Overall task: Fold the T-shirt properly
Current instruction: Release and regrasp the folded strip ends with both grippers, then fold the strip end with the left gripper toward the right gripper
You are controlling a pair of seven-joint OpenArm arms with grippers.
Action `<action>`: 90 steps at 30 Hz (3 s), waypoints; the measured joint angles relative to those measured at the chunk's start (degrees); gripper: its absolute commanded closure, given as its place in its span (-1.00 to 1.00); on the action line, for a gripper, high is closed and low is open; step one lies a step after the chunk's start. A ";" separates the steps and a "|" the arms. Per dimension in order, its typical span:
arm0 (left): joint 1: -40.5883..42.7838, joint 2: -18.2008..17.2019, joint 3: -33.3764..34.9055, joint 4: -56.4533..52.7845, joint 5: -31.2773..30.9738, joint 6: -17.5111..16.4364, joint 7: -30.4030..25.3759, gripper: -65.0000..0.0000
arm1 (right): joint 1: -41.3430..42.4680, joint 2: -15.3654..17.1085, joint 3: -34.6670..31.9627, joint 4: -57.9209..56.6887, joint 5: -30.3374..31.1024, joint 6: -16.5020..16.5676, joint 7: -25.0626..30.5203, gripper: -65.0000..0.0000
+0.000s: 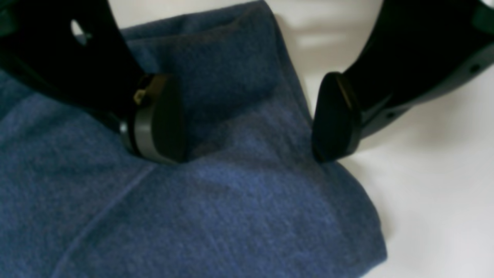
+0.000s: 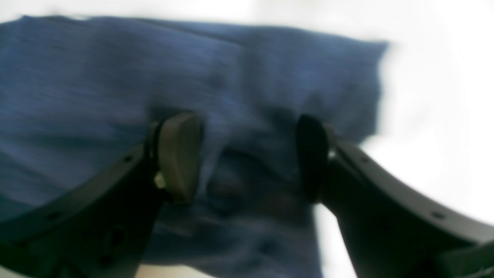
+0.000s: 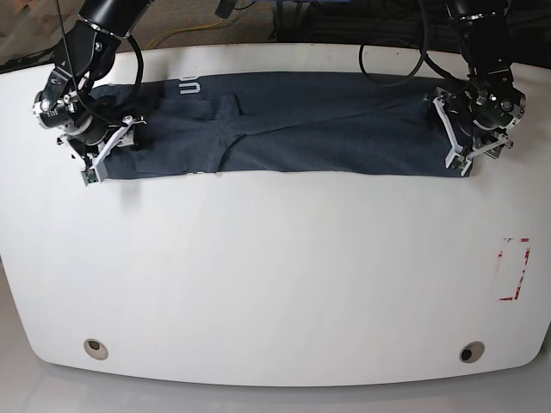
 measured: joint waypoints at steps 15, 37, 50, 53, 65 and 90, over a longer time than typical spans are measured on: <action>-0.42 0.42 0.17 3.02 1.46 -0.37 -0.50 -0.44 | -2.58 3.52 3.50 8.15 2.51 0.11 -2.49 -0.17; -0.87 5.18 -15.91 10.56 -12.13 -3.39 6.47 -0.76 | -2.25 -1.86 -8.31 -5.49 10.64 0.17 3.80 -0.17; -0.59 1.18 -26.08 -4.81 -22.95 -3.30 6.93 -0.76 | -2.08 -2.01 -9.07 -6.71 7.87 0.61 6.75 -0.17; -0.15 -0.11 -25.83 -8.15 -27.58 -3.32 6.80 -0.76 | -2.10 -2.03 -9.07 -6.71 7.87 0.59 6.82 -0.17; 2.97 -2.36 -17.55 -12.79 -43.25 -3.37 5.31 -0.32 | -2.08 -2.03 -9.07 -6.69 7.96 0.59 6.82 -0.17; 3.48 1.31 -5.86 13.46 -41.90 -2.05 14.16 0.88 | -2.16 -2.05 -9.07 -6.69 7.87 0.59 6.88 -0.17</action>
